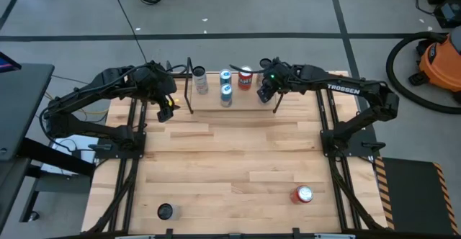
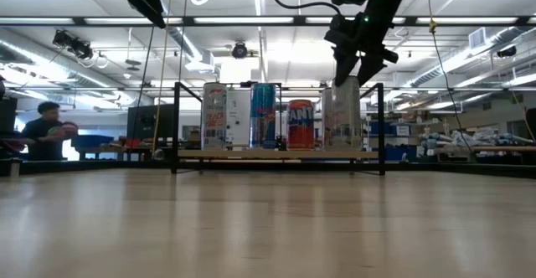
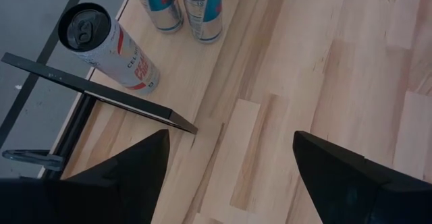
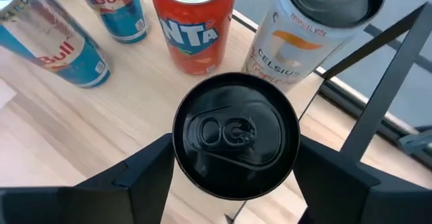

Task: Place canned beverage on shelf
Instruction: Put the white yellow soda can on the shelf aligned with the other white yellow soda can

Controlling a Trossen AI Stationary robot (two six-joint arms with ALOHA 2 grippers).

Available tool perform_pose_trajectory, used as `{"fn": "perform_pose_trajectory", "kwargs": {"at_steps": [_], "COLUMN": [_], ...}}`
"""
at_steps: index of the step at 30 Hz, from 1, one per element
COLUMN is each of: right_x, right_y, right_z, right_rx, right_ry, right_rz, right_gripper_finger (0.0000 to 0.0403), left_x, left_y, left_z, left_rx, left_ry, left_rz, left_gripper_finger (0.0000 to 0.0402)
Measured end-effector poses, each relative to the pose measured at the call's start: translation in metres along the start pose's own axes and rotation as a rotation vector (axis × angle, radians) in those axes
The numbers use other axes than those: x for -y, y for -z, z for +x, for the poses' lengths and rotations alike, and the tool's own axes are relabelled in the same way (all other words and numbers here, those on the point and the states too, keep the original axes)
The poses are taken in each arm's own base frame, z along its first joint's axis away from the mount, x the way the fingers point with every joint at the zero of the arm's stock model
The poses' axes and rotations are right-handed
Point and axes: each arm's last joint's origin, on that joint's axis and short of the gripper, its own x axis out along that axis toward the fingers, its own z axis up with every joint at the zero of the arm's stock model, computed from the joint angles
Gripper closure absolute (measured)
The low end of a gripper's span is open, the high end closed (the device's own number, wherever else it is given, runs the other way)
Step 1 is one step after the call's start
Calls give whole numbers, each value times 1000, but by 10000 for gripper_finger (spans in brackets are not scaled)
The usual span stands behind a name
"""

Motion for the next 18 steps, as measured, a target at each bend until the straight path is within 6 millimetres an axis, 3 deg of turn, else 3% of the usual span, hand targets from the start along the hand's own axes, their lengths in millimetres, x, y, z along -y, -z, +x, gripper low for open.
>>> {"fn": "perform_pose_trajectory", "kwargs": {"at_steps": [6, 18], "right_x": [9, 25], "right_y": [-5, -15], "right_z": [3, 8], "right_rx": [-7, -7], "right_ry": [-41, -226], "right_rz": [-90, -345], "right_gripper_finger": [146, 143], "left_x": [0, 0], "left_y": [0, 0], "left_z": [0, 0], "left_rx": [0, 0], "left_ry": [-1, 0], "left_rz": [-1, -1], "left_gripper_finger": [86, 86]}}
